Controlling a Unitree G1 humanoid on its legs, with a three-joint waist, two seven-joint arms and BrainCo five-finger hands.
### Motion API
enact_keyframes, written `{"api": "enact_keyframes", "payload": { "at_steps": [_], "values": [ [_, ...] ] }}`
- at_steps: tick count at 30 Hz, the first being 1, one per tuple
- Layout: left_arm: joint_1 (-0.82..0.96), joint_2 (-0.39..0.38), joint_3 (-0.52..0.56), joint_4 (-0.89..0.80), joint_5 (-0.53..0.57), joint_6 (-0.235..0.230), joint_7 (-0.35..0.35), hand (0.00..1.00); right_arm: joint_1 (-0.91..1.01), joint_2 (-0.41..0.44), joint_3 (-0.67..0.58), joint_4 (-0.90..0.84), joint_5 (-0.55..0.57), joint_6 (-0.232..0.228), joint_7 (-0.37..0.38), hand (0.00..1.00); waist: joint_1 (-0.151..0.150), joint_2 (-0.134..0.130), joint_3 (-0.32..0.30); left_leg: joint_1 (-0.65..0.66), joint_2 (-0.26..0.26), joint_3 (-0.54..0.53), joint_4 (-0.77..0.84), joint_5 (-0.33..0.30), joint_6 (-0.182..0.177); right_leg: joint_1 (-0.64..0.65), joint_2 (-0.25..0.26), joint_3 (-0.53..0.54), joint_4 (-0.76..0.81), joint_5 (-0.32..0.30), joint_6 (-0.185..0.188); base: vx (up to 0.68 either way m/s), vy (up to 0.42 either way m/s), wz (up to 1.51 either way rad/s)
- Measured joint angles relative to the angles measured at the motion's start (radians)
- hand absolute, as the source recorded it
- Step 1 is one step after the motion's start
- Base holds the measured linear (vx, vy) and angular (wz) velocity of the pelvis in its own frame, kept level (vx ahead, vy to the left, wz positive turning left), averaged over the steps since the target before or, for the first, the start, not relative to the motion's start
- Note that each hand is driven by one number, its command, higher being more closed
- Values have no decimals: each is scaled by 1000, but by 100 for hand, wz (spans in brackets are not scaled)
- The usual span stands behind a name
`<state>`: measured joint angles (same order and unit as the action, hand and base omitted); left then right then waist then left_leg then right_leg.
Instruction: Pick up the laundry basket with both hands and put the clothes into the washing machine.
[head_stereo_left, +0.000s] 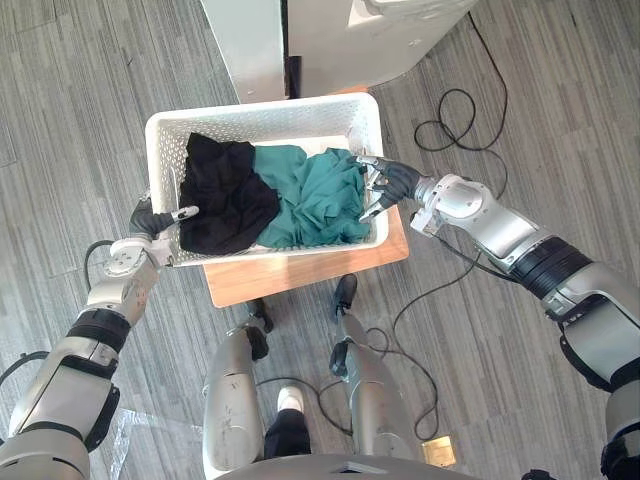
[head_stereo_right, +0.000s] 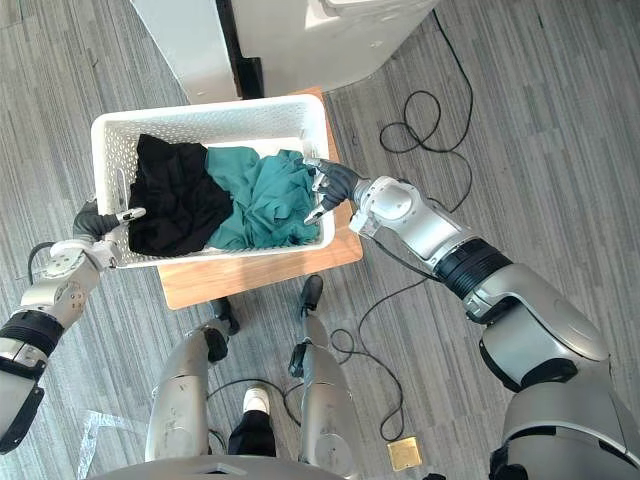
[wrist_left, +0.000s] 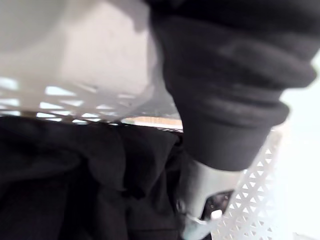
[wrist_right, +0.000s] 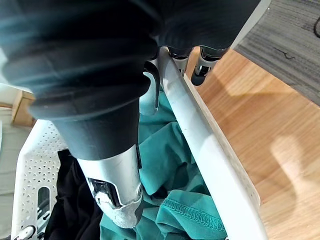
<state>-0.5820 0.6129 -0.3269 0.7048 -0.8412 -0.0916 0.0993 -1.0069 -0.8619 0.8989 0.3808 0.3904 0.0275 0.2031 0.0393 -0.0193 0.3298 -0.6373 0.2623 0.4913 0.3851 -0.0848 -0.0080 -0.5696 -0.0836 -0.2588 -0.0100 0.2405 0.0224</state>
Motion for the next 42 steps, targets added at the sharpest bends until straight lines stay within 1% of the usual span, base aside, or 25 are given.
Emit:
{"api": "enact_keyframes", "payload": {
  "at_steps": [2,5,6,7,8,9,11,13,15,19,22,23,25,26,27,28,29,32,33,35,40,42],
  "values": [
    [1,-1,1,-26,0,-2,-3,0,-4,-15,-12,-3,11,-2,-7,0,0,-4,2,-9,0,1,1,6,5,-4,-2,-6,-3,0,0,-5,-27,10],
    [15,-4,7,-34,1,-12,-18,0,-4,-27,-40,-12,57,-1,-11,0,0,-6,3,-11,0,3,2,13,4,-5,-2,-7,-4,0,0,0,0,0],
    [22,-6,11,-45,1,-12,-20,0,-4,-52,-54,-28,86,-2,-11,0,0,-6,3,-11,0,3,2,13,4,-6,-2,-7,-4,0,0,20,-30,-3],
    [33,-8,12,-57,1,-16,-22,0,-4,-94,-75,-61,127,-6,-16,0,0,-7,4,-13,1,4,5,12,3,-7,0,-7,-4,0,0,22,-32,-2],
    [36,-8,13,-58,1,-17,-22,0,-4,-102,-84,-68,136,-9,-16,0,0,-7,4,-13,2,4,6,11,3,-7,0,-6,-4,0,0,23,-32,-6],
    [47,-6,18,-59,0,-22,-27,0,-10,-135,-115,-96,158,-13,-24,0,0,-7,4,-14,7,6,15,5,2,-7,3,-4,-4,0,0,22,-32,-8],
    [59,-7,29,-61,0,-31,-42,0,-47,-179,-134,-102,194,-31,-38,0,-4,-7,4,-14,7,10,17,0,1,-9,3,-4,-4,-1,2,20,-34,-6],
    [67,-7,31,-62,0,-40,-51,0,-62,-229,-177,-134,244,-58,-46,0,-4,-7,4,-14,7,10,19,-1,1,-9,3,-3,-4,-4,5,16,-34,-1],
    [70,-7,31,-64,-1,-41,-61,0,-66,-248,-185,-146,275,-78,-52,0,-3,-8,3,-15,9,10,28,-5,0,-9,3,-3,-2,-5,7,0,0,0],
    [74,-6,30,-73,-2,-49,-71,0,-66,-249,-196,-143,315,-89,-57,0,0,-8,3,-25,14,9,49,-17,3,-16,3,-3,5,-6,9,0,0,0],
    [74,-4,21,-78,-10,-49,-71,0,-64,-249,-196,-108,318,-89,-61,0,3,-8,3,-34,20,7,63,-27,6,-24,2,-2,21,-9,12,-4,-7,-1],
    [72,-2,13,-78,-12,-49,-71,0,-61,-249,-196,-84,313,-87,-60,0,3,-8,2,-38,23,5,72,-31,8,-25,3,-3,24,-9,13,0,0,0],
    [69,-4,7,-76,-21,-49,-71,0,-58,-242,-194,-33,304,-66,-60,0,5,-8,3,-45,28,1,86,-37,11,-26,3,-5,28,-9,13,0,0,0],
    [68,-4,4,-74,-21,-49,-71,0,-57,-239,-191,-18,294,-62,-59,0,5,-8,2,-45,28,1,86,-37,11,-26,3,-5,28,-9,13,0,0,0],
    [65,-4,-3,-65,-21,-49,-71,0,-55,-225,-188,11,263,-49,-59,0,6,-9,2,-45,28,1,86,-37,12,-25,2,-5,29,-9,13,-10,-32,1],
    [64,-4,-8,-62,-21,-49,-70,0,-55,-206,-169,40,229,-41,-57,0,6,-10,1,-45,28,0,86,-37,12,-25,2,-6,29,-9,13,-8,-34,1],
    [64,-4,-11,-61,-21,-49,-70,0,-54,-201,-152,51,218,-38,-54,0,7,-10,1,-45,28,0,86,-37,12,-25,2,-7,29,-9,13,-3,-42,1],
    [62,-3,-30,-64,-21,-48,-68,0,-5,-138,-113,101,149,-16,-31,0,14,-10,1,-47,28,-3,84,-37,11,-25,3,-11,29,-9,13,3,-53,2],
    [62,-4,-31,-67,-21,-48,-68,0,13,-124,-113,105,148,-11,-31,0,14,-10,1,-49,27,-5,84,-37,11,-25,2,-14,29,-9,13,0,-49,7],
    [63,-5,-31,-81,-21,-48,-59,0,44,-105,-105,105,115,-9,-30,0,13,-10,1,-57,26,-16,84,-37,11,-25,2,-25,28,-10,13,-6,-34,12],
    [65,-23,-39,-125,-21,-48,-39,0,95,-50,-104,94,86,-10,-30,0,14,-10,1,-63,19,-24,80,-35,11,-24,-2,-30,25,-10,13,-4,-12,5],
    [67,-27,-38,-137,-22,-49,-37,0,100,-43,-100,95,84,-11,-34,0,12,-10,1,-63,16,-24,74,-33,12,-25,-3,-30,21,-10,13,-2,-44,2]
  ]
}}
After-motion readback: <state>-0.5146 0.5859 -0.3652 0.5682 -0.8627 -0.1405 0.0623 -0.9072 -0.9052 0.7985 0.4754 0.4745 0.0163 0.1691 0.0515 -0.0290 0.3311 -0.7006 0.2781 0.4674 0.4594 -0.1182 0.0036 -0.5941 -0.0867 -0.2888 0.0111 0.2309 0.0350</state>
